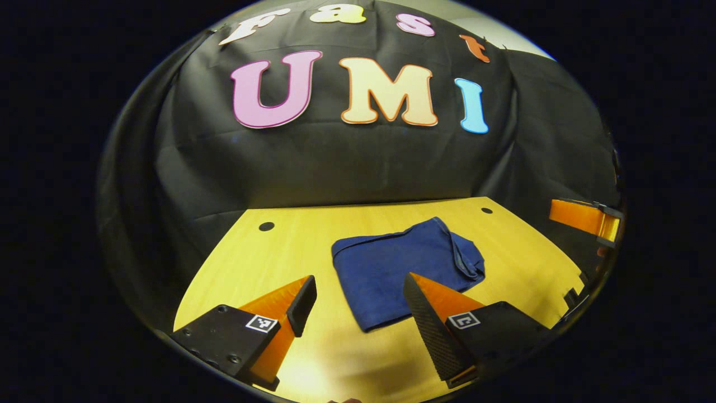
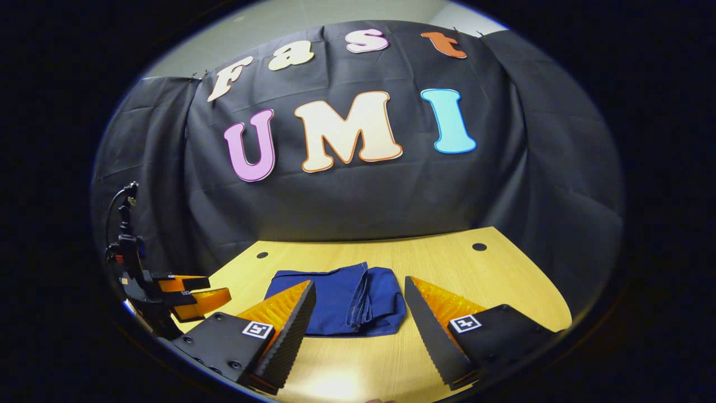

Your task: Grasp the waist and the cuffs of the jeans and fold them to make the two legs overlap; first hold the waist and fold one-third of the jeans toward the cuffs, then hold the cuffs and fold the remaining one-third in the same direction to finish folding.

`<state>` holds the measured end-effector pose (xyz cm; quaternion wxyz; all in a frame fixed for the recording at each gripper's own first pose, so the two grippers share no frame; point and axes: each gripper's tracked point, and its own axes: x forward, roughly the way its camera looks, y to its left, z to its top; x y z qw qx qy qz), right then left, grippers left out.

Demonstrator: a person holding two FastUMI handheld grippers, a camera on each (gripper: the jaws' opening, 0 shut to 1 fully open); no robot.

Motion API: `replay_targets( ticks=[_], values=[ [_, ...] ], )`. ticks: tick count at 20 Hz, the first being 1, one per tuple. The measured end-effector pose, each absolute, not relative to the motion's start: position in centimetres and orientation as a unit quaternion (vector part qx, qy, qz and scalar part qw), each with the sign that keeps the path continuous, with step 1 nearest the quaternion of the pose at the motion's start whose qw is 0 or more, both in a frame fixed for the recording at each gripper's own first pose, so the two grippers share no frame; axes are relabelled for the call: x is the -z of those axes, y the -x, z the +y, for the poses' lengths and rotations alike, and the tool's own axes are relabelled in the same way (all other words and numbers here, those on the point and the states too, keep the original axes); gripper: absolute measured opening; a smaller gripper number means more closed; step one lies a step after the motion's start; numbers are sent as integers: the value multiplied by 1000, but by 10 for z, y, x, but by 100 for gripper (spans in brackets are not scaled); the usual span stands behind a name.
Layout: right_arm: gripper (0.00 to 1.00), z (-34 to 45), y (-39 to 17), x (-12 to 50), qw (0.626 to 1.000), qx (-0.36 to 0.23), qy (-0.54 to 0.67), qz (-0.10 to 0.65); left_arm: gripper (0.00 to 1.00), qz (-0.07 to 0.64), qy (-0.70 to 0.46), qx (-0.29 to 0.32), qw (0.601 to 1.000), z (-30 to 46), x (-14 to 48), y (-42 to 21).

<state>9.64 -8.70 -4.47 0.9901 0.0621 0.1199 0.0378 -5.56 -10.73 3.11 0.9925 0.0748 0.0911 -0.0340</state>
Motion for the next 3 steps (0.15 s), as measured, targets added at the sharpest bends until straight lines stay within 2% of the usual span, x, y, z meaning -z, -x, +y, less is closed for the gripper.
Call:
replay_targets(
  ticks=[3],
  values=[
    [98, -76, -90, 45, 991, -36, -57, 118, 94, 99, -84, 32, 991, -92, -27, 61]
  ],
)
